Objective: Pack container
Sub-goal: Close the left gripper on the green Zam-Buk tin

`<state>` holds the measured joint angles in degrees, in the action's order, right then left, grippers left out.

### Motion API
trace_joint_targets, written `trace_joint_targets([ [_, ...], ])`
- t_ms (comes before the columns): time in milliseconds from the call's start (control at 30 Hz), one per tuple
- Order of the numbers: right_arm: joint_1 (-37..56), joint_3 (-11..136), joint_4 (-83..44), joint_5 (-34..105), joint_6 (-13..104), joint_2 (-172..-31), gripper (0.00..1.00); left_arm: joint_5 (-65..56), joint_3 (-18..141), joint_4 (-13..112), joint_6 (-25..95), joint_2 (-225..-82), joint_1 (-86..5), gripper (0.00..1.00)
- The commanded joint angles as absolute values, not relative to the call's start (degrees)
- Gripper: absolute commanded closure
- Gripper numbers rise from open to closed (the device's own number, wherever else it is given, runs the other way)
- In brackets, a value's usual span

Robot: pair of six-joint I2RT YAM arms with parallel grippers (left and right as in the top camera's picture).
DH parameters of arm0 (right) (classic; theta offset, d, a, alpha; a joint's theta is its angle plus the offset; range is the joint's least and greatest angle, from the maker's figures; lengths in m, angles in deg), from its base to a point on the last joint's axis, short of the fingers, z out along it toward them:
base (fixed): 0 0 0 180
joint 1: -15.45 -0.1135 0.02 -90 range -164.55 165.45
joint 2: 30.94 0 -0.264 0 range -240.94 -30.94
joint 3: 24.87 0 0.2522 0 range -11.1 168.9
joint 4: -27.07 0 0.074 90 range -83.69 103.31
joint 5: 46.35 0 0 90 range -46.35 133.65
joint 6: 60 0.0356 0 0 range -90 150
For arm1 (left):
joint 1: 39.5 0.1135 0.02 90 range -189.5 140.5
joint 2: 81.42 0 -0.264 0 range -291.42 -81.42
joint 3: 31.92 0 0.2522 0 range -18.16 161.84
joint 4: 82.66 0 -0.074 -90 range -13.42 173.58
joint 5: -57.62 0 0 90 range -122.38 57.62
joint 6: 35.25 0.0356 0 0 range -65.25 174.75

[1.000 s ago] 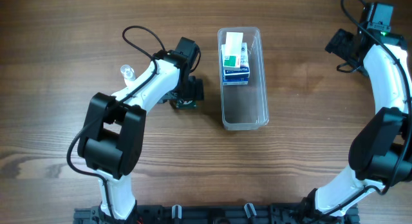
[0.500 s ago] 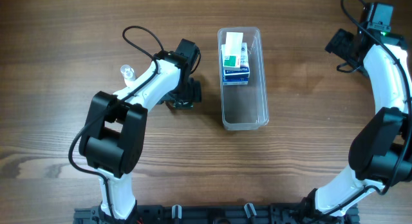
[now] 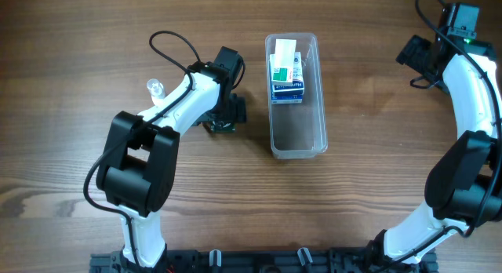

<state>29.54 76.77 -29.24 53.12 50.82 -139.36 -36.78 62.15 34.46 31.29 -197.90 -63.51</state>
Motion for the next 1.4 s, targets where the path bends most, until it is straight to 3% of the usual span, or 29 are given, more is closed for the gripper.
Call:
trace_joint_targets([
  [0, 29.8, 76.6, -29.1, 53.0, 51.6, -139.5, 0.0, -35.9, 62.9, 35.2, 30.8, -198.8, -63.8, 0.0],
  [833, 29.8, 76.6, -29.1, 53.0, 51.6, -139.5, 0.0, -34.8, 62.6, 35.4, 32.0, -198.8, -63.9, 0.0],
  [1067, 29.8, 76.6, -29.1, 53.0, 51.6, -139.5, 0.0, -34.8, 62.5, 37.0, 32.0, -198.8, -63.9, 0.08],
  [1367, 29.8, 76.6, -29.1, 53.0, 51.6, -139.5, 0.0, -34.8, 62.4, 36.7, 32.0, -198.8, -63.9, 0.09],
])
